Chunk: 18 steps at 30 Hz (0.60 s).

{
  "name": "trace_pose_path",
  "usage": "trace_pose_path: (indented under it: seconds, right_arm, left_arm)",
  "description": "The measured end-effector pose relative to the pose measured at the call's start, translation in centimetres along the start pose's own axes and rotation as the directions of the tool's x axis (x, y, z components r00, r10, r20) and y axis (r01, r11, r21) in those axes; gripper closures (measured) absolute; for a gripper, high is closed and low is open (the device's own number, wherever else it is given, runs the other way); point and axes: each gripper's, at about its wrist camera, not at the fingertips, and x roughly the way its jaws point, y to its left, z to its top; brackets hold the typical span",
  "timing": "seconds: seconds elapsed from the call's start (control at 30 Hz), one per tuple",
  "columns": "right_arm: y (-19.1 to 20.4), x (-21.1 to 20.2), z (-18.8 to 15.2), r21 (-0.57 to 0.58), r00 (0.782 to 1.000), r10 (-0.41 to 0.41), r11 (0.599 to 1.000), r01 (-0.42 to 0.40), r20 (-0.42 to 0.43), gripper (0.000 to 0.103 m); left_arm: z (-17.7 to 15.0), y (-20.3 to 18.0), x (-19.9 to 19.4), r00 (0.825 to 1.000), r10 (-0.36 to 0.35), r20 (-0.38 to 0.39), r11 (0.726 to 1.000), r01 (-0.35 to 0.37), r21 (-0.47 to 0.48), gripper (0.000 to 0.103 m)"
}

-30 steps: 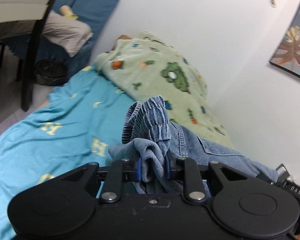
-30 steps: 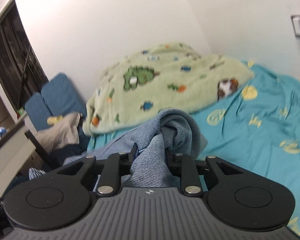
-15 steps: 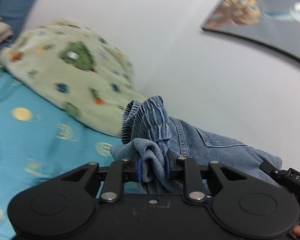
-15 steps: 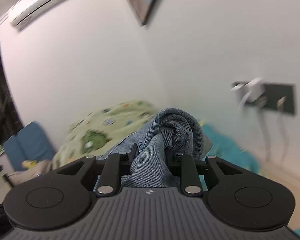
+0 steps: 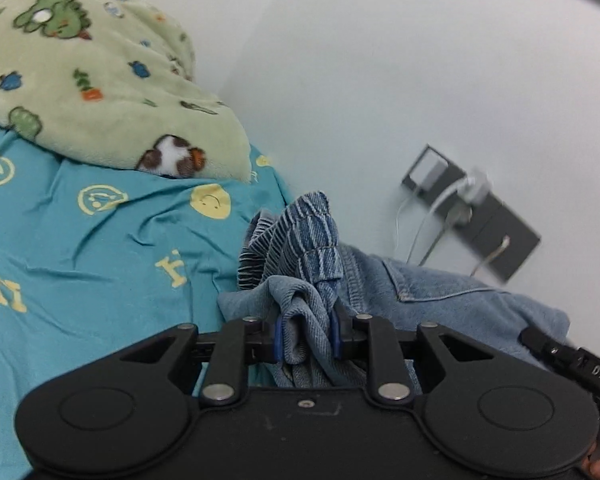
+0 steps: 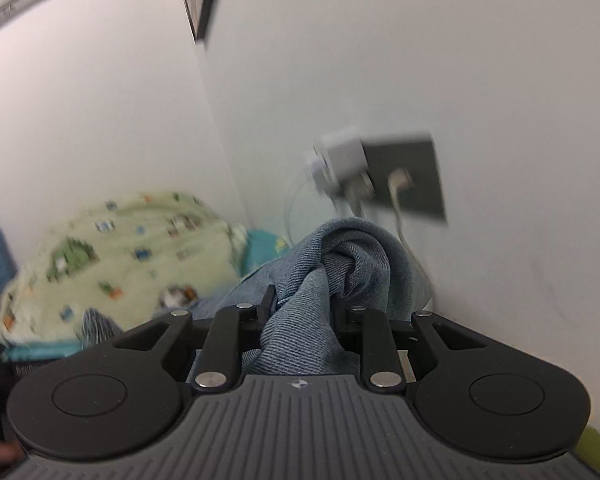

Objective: Fold clothes
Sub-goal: 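Lift the folded jeans with both tools and carry them toward the wall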

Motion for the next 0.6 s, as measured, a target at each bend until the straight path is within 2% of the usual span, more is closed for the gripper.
trace_pose_path:
  seconds: [0.1,0.27,0.43,0.53,0.6]
  right_arm:
    - [-0.9,0.2,-1.9,0.032,0.997,-0.028,0.999,0.030,-0.069,0.079]
    - [-2.3,0.7,-5.1,0.079,0.981,-0.068,0.993,0.084,-0.184,0.078]
    - [-3.8,1.1,-8.2,0.120,0.949,-0.101,0.982,0.143,-0.298,0.075]
    - [-3.6,1.2,-8.1,0.113,0.942,-0.109,0.982,0.152,-0.316,0.075]
    - [-3.7,0.9,-7.7,0.132,0.941,-0.103,0.979,0.152,-0.323,0.073]
  left_arm:
    - [-1.2,0.5,0.2,0.999,-0.036,-0.025,0.998,0.037,0.045,0.083]
    - [-2.8,0.7,-0.2,0.996,-0.045,-0.074,0.991,0.054,0.119,0.081]
    - [-4.1,1.0,-0.4,0.995,-0.010,-0.100,0.986,0.026,0.163,0.078]
    - [-4.0,1.0,-0.8,0.993,0.020,-0.118,0.986,0.000,0.164,0.074]
    - [-3.7,0.9,-1.1,0.989,0.045,-0.139,0.987,-0.023,0.158,0.067]
